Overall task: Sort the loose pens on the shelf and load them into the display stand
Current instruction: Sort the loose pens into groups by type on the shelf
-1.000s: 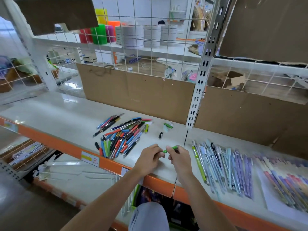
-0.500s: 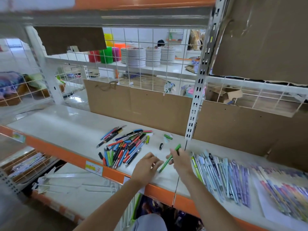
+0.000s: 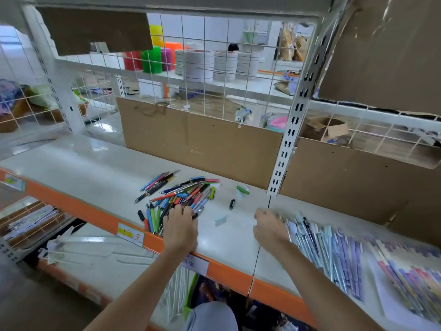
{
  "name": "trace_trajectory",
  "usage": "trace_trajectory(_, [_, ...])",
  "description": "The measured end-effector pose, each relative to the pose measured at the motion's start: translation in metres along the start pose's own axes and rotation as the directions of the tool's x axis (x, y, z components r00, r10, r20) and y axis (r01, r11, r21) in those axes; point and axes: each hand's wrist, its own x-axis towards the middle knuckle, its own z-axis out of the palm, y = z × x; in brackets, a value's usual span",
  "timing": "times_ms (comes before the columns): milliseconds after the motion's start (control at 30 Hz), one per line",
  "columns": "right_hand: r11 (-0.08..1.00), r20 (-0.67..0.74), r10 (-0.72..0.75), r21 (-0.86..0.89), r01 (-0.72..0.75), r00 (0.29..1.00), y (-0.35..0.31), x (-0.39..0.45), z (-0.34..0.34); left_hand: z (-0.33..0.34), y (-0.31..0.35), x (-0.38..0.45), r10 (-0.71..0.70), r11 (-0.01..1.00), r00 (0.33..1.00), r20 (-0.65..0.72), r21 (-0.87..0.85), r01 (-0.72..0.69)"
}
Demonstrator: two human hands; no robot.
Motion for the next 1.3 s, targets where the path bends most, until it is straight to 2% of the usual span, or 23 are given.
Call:
trace_trajectory(133, [0.99,-0.053,-0.104,0.094,0.108,0.993,-0.017,0.024,0.003,-0.002,0.003,-0.004,-0.007,1.0,1.0,-0.004,-0.029,0.007])
trace_trajectory(333, [0.937,-0.058,-0.257,0.229,0.264,0.965,-0.036,0.065,0.016,-0.006,0.002,-0.004,-0.011,1.0,1.0,0.016,0.006,0.011])
trace_trajectory(533, [0.979,0.009,-0.201,0.045,0.201,0.98,-0.043,0.077,0.015,-0.006,0.002,-0.006,-0.012,0.999,1.0,0.023,0.034,0.011])
trace_trajectory(633, [0.982,0.009,-0.174,0.075,0.173,0.985,-0.053,0.079,0.007,-0.008,0.003,-0.007,-0.014,1.0,1.0,-0.008,-0.013,0.014])
trace_trajectory(833, [0.9,-0.143,-0.39,0.149,0.41,0.91,-0.09,0.09,0.008,0.0,0.001,-0.009,-0.123,0.989,0.972,-0.202,-0.106,0.103])
trace_trajectory(933, [0.882,-0.162,-0.408,0.184,0.434,0.898,-0.104,0.099,0.01,0.002,0.002,-0.007,-0.077,0.995,0.983,-0.166,-0.069,0.066])
trace_trajectory(1000, [0.883,-0.123,-0.424,0.165,0.44,0.897,-0.106,0.108,0.011,0.002,0.001,-0.006,-0.069,0.997,0.985,-0.155,-0.045,0.063])
trace_trajectory(1133, [0.893,0.01,-0.446,0.08,0.443,0.895,-0.102,0.121,0.013,0.004,-0.001,-0.005,-0.087,0.996,0.981,-0.174,-0.033,0.083])
trace_trajectory(1300, [0.896,0.006,-0.435,-0.093,0.434,0.9,-0.101,0.127,0.014,0.004,0.0,-0.005,-0.069,0.998,0.99,-0.124,-0.023,0.067])
